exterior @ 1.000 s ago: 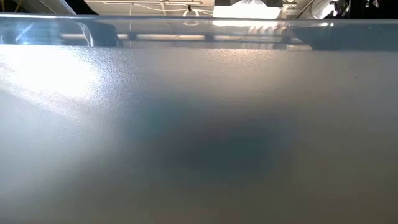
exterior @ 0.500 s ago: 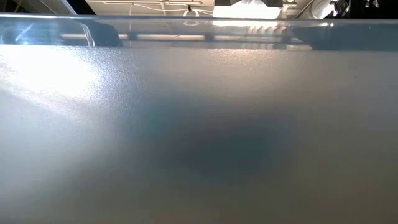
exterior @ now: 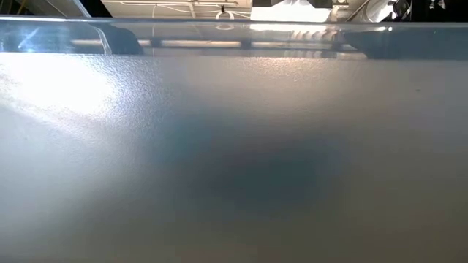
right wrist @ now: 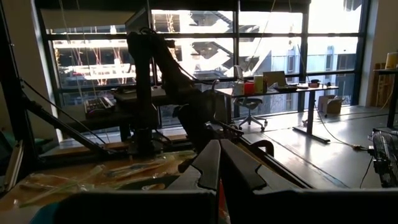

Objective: Pick & Place Toothbrushes
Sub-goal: Put the purple toothbrush into the blue bin

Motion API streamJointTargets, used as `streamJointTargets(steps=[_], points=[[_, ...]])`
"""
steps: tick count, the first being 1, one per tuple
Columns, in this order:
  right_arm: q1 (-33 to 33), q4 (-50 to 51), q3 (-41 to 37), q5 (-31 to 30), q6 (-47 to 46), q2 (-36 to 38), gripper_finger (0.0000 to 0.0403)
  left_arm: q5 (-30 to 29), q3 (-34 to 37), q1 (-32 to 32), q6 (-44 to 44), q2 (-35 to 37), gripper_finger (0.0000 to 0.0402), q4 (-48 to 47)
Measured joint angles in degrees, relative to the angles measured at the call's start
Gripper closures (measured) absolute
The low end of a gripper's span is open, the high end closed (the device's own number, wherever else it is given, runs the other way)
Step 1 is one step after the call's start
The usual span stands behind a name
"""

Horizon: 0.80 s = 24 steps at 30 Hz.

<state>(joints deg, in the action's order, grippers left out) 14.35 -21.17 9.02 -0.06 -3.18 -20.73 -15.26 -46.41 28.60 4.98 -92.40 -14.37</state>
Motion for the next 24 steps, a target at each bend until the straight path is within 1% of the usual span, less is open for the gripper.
streamJointTargets(steps=[5, 9, 15, 19, 22, 24], points=[[0.0, 0.0, 0.0, 0.0, 0.0, 0.0, 0.0398, 0.1, -0.6, -0.1, 1.0, 1.2, 0.0401, -3.3], [0.0, 0.0, 0.0, 0.0, 0.0, 0.0, 0.0398, 0.6, -4.3, -0.1, 1.6, 2.5, 0.0401, -10.5], [0.0, 0.0, 0.0, 0.0, 0.0, 0.0, 0.0398, 0.8, -9.3, 0.0, 6.4, 4.5, 0.0401, -17.5], [0.0, 0.5, 0.0, 0.0, 0.0, 0.0, 0.0398, 1.3, -11.4, 0.1, 8.7, 4.8, 0.0401, -23.5], [0.0, 0.8, 0.0, -0.1, 0.0, 0.0, 0.0398, 4.2, -12.1, 1.6, 8.1, 4.8, 0.0401, -27.1], [0.0, 0.9, 0.0, -0.3, 0.0, 0.0, 0.0398, 8.0, -12.1, 3.5, 6.9, 4.8, 0.0401, -28.2]])
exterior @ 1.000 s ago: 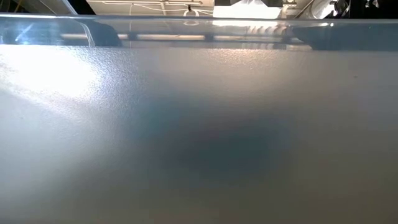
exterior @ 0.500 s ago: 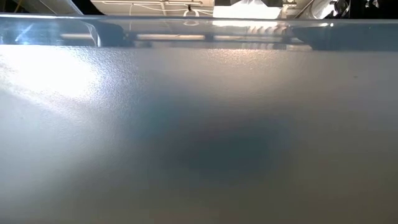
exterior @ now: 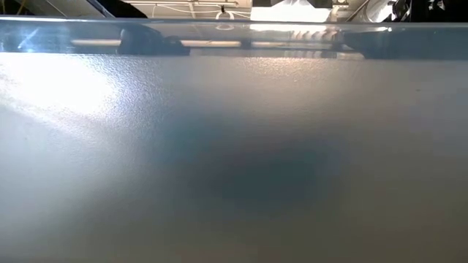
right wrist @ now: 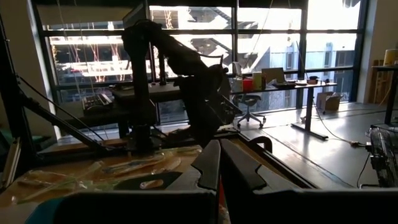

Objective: Pick & Place Toothbrushes
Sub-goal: Put the purple toothbrush into the blue bin

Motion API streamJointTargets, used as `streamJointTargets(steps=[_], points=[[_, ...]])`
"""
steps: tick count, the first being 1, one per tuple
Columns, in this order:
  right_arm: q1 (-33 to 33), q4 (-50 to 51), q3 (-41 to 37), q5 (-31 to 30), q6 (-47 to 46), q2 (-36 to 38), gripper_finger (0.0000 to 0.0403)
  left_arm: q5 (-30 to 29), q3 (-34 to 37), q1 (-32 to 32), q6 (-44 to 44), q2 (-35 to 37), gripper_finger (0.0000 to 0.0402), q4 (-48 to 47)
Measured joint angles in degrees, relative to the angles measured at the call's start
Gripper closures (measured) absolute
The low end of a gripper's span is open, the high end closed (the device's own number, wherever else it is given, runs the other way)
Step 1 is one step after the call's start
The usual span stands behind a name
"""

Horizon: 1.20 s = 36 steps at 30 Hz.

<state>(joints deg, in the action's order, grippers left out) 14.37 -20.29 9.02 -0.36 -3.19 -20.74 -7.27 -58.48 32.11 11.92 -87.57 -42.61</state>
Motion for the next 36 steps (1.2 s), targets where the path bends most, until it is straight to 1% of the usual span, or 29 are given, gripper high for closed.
streamJointTargets(steps=[3, 5, 12, 18, 21, 24, 29, 32, 36], points=[[0.0, 0.0, 0.0, 0.0, 0.0, 0.0, 0.0398, 5.3, 0.0, 3.7, -0.6, 0.0, 0.0401, -0.5], [0.0, 0.0, 0.0, 0.0, 0.0, 0.0, 0.0398, 7.0, 0.0, 6.3, -0.6, 0.0, 0.0401, -0.5], [0.0, 0.0, 0.0, 0.1, 0.0, 0.0, 0.0398, 10.0, 0.0, 12.0, 0.8, 0.0, 0.0401, -3.0], [0.0, 0.0, 0.0, 0.1, 0.0, 0.0, 0.0398, 9.9, 0.0, 12.1, -0.1, 0.0, 0.0396, -3.0], [0.0, 0.0, 0.0, 0.1, 0.0, 0.0, 0.0398, 8.4, 0.0, 12.1, 0.1, 0.0, 0.037, -3.0], [0.0, 0.2, 0.0, 0.1, 0.0, 0.0, 0.0398, 6.7, 0.0, 12.1, 0.5, 0.0, 0.0328, -3.0], [0.0, 0.3, 0.0, 0.1, 0.0, 0.0, 0.0398, 6.0, 0.0, 12.1, 5.0, 0.0, 0.026, -2.7], [0.0, 0.4, 0.0, 0.1, 0.0, 0.0, 0.0398, 7.0, 0.0, 12.1, 5.4, 0.0, 0.0239, -2.5], [0.0, 0.3, 0.0, 0.1, 0.0, 0.0, 0.0398, 6.9, 0.0, 12.1, 5.4, 0.0, 0.0234, -2.5]])
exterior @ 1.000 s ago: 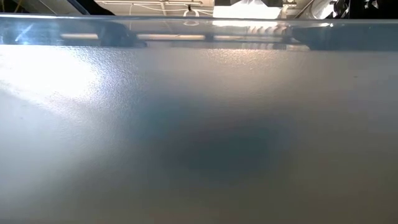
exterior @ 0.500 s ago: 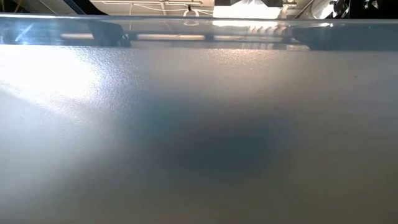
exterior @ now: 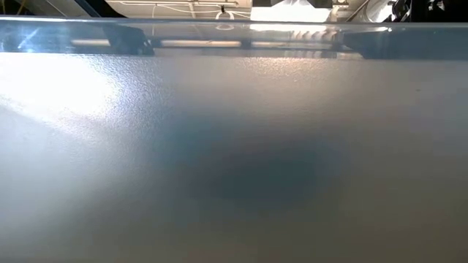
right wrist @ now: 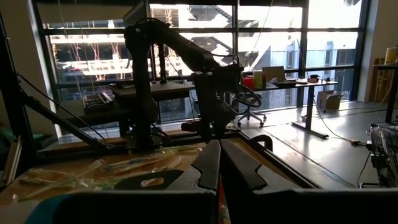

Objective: Pick & Place Toothbrushes
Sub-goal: Put the purple toothbrush into the blue bin

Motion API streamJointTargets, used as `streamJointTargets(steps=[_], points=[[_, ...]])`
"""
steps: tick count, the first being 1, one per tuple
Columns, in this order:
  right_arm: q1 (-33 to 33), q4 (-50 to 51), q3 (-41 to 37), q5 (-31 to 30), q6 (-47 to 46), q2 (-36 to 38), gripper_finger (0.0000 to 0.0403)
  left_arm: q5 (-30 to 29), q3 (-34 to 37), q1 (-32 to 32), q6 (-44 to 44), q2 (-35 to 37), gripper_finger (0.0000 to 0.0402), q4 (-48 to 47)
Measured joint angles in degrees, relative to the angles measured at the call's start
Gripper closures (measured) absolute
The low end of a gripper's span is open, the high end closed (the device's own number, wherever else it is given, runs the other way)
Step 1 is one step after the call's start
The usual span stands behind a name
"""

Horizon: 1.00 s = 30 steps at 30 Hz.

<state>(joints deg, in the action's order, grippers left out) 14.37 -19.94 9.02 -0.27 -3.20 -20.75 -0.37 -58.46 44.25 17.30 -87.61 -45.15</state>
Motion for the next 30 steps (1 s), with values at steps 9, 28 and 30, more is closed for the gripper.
streamJointTargets(steps=[9, 28, 30], points=[[0.0, 0.0, 0.0, 0.0, 0.0, 0.0, 0.0398, 0.0, 0.0, 0.0, 0.3, 0.0, 0.0235, 0.0], [0.0, 0.0, 0.0, 0.0, 0.0, 0.0, 0.0398, 3.6, 0.1, 0.0, 0.3, -2.9, 0.0236, 1.2], [0.0, 0.0, 0.0, 0.0, 0.0, 0.0, 0.0398, 3.7, 0.1, 0.0, 0.2, -4.4, 0.0236, 1.1]])
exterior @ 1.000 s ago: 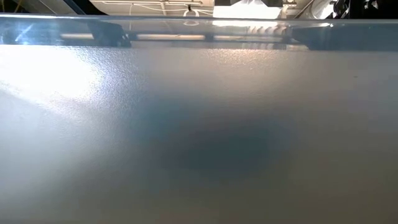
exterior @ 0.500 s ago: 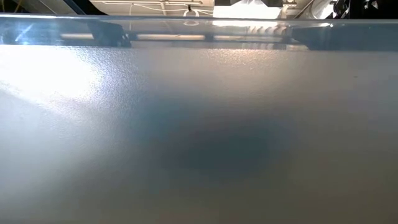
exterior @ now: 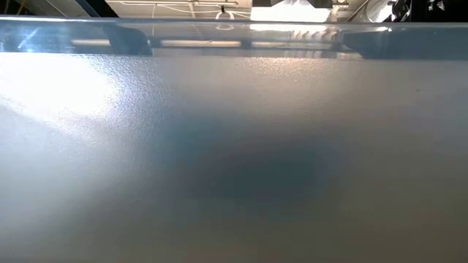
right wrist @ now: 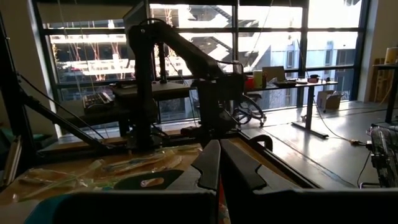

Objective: Pick & Place Toothbrushes
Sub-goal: Put the purple toothbrush into the blue bin

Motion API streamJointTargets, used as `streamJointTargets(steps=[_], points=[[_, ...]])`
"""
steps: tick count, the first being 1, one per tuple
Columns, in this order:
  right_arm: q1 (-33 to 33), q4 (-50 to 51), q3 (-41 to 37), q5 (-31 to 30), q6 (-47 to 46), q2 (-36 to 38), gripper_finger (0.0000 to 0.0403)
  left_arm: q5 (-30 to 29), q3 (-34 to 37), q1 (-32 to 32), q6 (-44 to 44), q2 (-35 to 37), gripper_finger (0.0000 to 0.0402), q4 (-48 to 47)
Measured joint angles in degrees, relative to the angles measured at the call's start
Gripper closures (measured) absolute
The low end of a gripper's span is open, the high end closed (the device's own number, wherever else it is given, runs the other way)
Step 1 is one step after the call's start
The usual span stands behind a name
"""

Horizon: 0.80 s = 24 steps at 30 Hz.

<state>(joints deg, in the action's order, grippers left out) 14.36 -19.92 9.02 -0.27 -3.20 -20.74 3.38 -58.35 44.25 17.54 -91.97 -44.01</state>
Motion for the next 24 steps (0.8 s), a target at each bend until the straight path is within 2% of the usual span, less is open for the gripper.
streamJointTargets(steps=[12, 20, 24], points=[[0.0, 0.0, 0.0, 0.0, 0.0, 0.0, 0.0398, -0.7, -0.3, 0.0, -1.3, -8.7, 0.0236, 0.7], [0.0, 0.0, 0.0, 0.0, 0.0, 0.0, 0.0398, -1.5, -0.2, 0.0, -1.8, -9.4, 0.0236, 1.3], [0.0, 0.0, 0.0, 0.0, 0.0, 0.0, 0.0398, -1.6, -0.2, 0.0, -1.8, -9.5, 0.0254, 1.5]])
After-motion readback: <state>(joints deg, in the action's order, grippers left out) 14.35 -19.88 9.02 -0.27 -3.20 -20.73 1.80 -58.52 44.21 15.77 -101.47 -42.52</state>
